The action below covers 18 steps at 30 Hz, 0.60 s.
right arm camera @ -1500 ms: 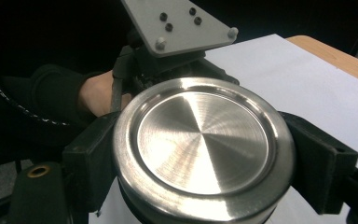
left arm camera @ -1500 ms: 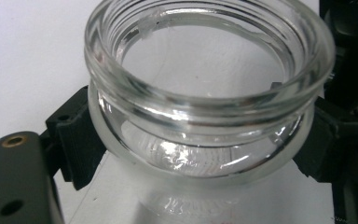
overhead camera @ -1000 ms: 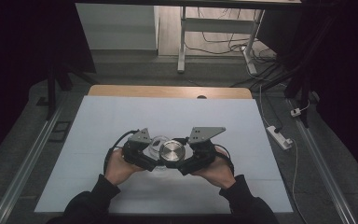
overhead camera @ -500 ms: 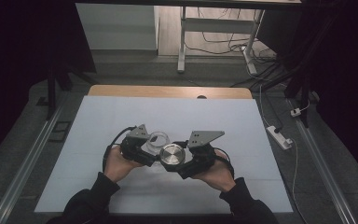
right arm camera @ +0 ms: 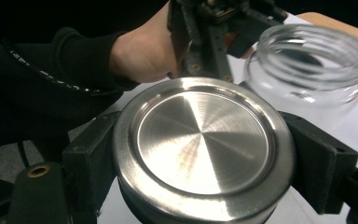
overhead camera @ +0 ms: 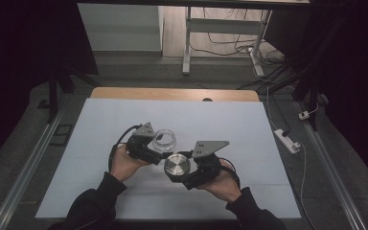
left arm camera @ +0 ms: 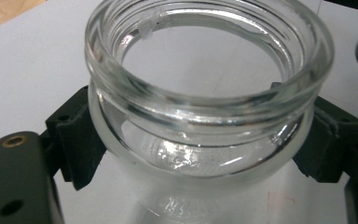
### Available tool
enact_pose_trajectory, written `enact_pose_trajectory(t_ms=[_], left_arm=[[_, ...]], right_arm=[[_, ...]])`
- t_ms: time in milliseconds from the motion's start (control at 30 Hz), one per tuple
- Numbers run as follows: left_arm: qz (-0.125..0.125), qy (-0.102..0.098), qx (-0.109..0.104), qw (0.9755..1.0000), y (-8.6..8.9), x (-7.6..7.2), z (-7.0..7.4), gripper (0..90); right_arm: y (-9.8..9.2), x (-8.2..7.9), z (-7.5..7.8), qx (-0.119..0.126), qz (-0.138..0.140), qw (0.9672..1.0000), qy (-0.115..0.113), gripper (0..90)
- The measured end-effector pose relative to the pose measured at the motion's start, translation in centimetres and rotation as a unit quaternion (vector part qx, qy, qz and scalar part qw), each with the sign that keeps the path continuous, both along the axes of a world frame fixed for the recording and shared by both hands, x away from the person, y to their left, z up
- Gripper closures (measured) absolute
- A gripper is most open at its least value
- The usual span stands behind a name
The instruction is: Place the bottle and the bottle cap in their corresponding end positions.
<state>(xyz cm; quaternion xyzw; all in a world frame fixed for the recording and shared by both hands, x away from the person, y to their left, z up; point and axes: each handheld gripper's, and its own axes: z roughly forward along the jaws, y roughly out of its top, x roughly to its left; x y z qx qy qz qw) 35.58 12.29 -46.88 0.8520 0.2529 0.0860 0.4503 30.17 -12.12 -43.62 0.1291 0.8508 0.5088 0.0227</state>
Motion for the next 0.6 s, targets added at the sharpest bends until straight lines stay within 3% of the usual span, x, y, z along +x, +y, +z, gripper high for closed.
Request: enact_pose_trajectory(t_ms=[600], left_arm=[[0.010,-0.016,-0.005,0.9998,-1.1,2.2,0.1,15.4]], right_arm=[[0.2,-0.6,-2.3,-0.014,0.005,0.9999,0.006,18.7]])
